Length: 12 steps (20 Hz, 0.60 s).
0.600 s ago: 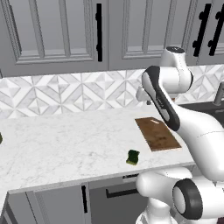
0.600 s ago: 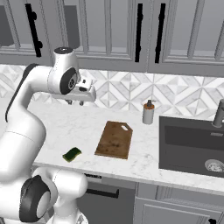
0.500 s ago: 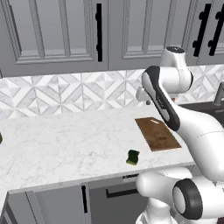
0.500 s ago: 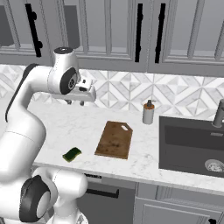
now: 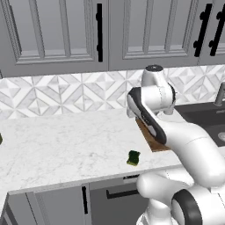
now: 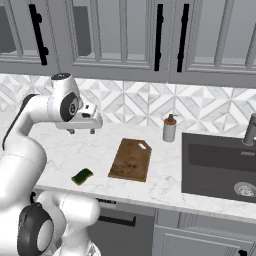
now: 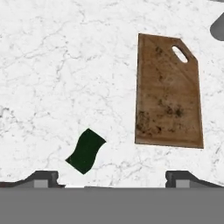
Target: Pick up the sponge from the counter and clean the cutting board by briefly scrubbing or pressing down on the cutting board. Once finished, release the sponge.
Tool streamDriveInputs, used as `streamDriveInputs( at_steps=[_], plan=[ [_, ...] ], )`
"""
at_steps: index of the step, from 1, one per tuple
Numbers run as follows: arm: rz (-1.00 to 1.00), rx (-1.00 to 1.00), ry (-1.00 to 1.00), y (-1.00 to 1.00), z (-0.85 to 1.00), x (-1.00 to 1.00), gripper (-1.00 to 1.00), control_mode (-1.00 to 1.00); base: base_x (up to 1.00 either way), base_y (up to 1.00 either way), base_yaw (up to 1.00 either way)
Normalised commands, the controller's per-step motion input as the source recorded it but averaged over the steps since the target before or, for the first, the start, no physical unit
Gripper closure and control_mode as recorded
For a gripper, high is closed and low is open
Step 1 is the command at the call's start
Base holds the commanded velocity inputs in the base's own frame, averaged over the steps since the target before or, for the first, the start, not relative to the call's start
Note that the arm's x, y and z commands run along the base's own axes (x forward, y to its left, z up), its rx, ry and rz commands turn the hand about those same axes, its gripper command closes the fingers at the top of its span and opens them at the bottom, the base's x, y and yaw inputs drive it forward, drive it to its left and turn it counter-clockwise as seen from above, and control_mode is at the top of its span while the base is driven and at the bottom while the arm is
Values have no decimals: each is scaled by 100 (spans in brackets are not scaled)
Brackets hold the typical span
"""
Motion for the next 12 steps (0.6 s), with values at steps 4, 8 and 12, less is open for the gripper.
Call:
streamDriveInputs(
  at_steps=[4, 8, 12],
  plan=[
    [-1, -20, 0, 18, -100, 0, -100, -100, 0, 0, 0],
    [-3, -11, -1, 14, -93, 3, -100, -100, 0, 0, 0],
    [-4, 0, 13, -2, -73, 29, -100, -100, 0, 0, 0]
  ],
)
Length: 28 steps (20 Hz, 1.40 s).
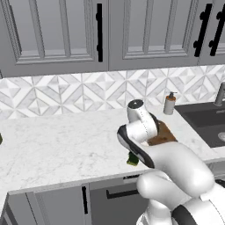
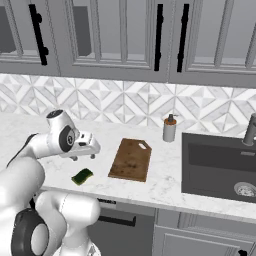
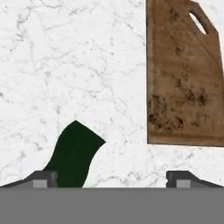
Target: Pick up the sponge from the counter and clean the cutting board by briefly scrubbing or pressing down on the cutting board. Once finished, release the sponge.
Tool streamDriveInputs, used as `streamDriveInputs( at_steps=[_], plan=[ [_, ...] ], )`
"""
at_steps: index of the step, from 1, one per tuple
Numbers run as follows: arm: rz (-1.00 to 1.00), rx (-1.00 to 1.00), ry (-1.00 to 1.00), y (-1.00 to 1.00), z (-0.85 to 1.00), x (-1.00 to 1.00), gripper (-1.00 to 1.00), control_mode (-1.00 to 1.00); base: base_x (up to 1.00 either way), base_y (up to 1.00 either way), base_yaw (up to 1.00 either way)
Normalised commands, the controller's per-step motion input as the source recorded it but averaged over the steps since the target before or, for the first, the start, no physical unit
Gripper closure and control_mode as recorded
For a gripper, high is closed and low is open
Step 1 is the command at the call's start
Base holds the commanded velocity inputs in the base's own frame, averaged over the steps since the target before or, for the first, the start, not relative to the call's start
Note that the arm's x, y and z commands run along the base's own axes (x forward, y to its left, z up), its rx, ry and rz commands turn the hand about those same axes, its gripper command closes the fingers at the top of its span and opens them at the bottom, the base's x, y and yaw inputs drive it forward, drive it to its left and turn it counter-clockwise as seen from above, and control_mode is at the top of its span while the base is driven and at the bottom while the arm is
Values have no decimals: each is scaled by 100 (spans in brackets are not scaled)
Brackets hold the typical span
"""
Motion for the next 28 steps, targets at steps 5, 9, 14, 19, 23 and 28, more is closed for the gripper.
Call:
streamDriveInputs(
  at_steps=[5, 9, 14, 19, 23, 28],
  plan=[
    [0, 7, 20, -12, -73, 20, -100, -100, 0, 0, 0],
    [-2, 4, 16, 0, -32, 2, -100, -100, 0, 0, 0],
    [-20, 19, -10, 8, -12, -6, -100, -100, 0, 0, 0],
    [-27, 13, 0, 29, -18, 0, -100, -100, 0, 0, 0],
    [-15, 0, 2, 18, -24, 0, -100, -100, 0, 0, 0],
    [0, 0, 0, -7, -6, -8, -100, -100, 0, 0, 0]
  ],
)
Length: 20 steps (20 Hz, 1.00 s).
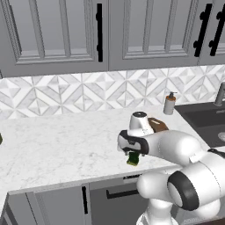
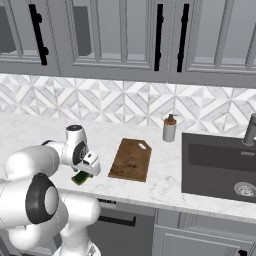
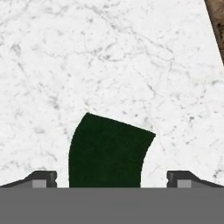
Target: Pick up the sponge from the counter and clean the cutting board by briefly scrubbing or pressing down on the cutting board. Once finished, release the sponge.
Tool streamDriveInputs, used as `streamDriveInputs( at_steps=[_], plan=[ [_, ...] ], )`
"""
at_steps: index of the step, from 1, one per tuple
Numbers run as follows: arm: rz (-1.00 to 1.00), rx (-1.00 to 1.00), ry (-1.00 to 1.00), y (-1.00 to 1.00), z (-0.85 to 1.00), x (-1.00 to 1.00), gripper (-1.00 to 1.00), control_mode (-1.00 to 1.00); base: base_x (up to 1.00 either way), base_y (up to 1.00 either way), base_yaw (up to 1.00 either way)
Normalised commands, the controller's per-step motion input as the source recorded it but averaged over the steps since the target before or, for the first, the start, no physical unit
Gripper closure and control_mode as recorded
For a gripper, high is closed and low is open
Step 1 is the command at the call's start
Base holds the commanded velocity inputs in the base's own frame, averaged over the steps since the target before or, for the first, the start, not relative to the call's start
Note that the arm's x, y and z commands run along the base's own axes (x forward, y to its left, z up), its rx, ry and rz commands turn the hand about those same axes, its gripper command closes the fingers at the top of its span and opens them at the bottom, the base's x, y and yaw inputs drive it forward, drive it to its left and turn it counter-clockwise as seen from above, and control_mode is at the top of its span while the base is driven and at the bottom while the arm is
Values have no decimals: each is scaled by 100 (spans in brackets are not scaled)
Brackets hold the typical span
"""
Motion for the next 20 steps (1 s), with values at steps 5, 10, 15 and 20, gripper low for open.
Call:
streamDriveInputs(
  at_steps=[5, 10, 15, 20],
  plan=[
    [0, 0, 0, 0, -7, 0, -100, -100, 0, 0, 0],
    [0, 0, 0, 8, -15, 14, -100, -100, 0, 0, 0],
    [0, 0, 0, 10, -23, 21, -100, -100, 0, 0, 0],
    [0, 0, 0, 2, -15, 4, 100, -100, 0, 0, 0]
  ],
)
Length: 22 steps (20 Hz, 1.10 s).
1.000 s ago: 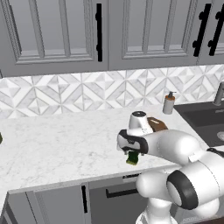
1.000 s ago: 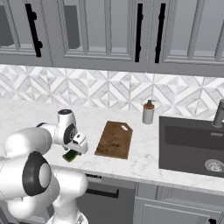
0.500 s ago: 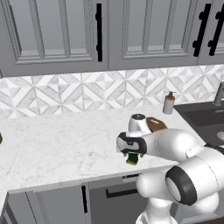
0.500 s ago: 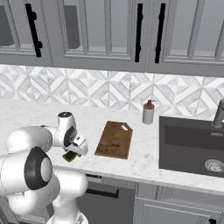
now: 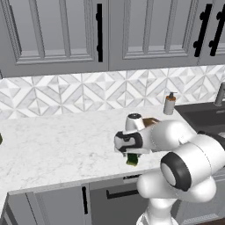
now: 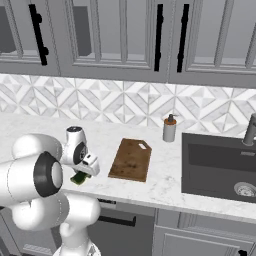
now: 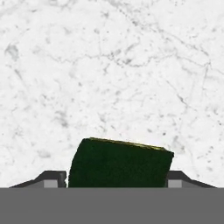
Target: Pick up the sponge from the counter and clean the cutting board by briefly scrubbing or pressing down on the cutting board. Once finished, release the sponge.
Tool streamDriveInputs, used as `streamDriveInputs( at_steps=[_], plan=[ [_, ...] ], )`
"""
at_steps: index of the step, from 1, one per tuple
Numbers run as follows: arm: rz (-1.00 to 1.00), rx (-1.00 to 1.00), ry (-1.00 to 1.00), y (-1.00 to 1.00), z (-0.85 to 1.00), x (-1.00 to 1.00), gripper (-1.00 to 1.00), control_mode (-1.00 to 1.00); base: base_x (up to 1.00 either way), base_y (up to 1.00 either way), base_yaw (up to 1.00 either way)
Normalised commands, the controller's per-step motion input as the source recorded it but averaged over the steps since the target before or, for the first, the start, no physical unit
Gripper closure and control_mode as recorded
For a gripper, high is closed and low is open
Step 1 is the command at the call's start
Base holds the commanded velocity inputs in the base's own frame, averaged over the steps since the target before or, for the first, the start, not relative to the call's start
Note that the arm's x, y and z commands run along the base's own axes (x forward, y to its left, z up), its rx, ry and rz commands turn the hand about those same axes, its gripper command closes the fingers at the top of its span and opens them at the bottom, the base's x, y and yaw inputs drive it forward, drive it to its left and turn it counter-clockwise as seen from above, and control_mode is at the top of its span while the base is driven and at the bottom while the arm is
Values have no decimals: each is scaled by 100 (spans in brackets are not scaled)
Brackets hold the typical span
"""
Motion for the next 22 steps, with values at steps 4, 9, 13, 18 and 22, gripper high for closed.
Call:
streamDriveInputs(
  at_steps=[4, 9, 13, 18, 22],
  plan=[
    [0, 0, 0, 0, -1, 0, 100, -100, 0, 0, 0],
    [0, 3, -1, -17, 12, 0, 100, -100, 0, 0, 0],
    [0, 5, -2, -86, 52, 0, 100, -100, 0, 0, 0],
    [-1, 3, 0, -95, 27, 8, 100, -100, 0, 0, 0],
    [0, -1, 2, -52, -4, 10, 100, -100, 0, 0, 0]
  ],
)
